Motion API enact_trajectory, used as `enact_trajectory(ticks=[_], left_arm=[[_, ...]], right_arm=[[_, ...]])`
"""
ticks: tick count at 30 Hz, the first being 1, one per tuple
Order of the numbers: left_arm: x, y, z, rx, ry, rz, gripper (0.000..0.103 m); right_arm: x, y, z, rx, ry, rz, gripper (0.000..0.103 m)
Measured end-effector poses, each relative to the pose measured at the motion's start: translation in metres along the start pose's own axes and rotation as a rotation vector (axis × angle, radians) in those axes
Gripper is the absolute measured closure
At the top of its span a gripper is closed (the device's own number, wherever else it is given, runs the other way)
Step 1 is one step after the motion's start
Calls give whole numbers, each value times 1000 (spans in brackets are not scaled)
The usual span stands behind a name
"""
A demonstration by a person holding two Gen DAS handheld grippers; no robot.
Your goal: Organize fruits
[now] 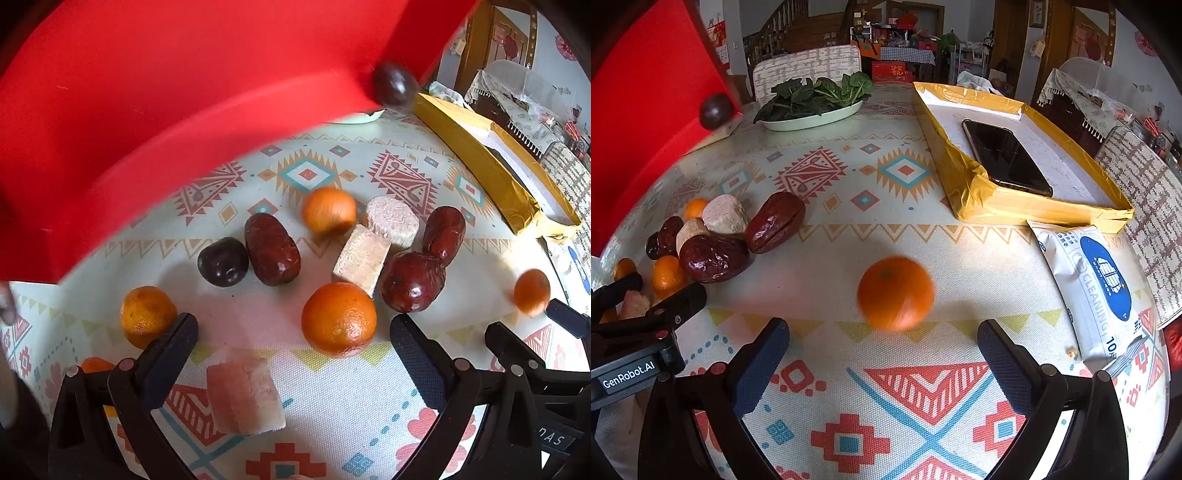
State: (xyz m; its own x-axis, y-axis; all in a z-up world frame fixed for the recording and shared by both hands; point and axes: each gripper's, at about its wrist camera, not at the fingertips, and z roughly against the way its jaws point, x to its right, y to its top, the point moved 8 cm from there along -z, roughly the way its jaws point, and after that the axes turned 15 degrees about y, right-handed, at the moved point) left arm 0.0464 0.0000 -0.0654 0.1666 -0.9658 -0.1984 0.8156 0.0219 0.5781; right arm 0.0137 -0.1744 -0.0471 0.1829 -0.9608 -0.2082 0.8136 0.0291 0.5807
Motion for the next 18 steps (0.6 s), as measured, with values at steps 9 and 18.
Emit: enact_trajectory(ticks=[9, 18], left_arm=[[0, 0, 0, 7, 1, 1, 0], [0, 1, 0, 7, 1, 1, 0]], right_arm=[[0, 0, 0, 1, 0, 0, 0], [0, 0, 0, 1, 0, 0, 0]])
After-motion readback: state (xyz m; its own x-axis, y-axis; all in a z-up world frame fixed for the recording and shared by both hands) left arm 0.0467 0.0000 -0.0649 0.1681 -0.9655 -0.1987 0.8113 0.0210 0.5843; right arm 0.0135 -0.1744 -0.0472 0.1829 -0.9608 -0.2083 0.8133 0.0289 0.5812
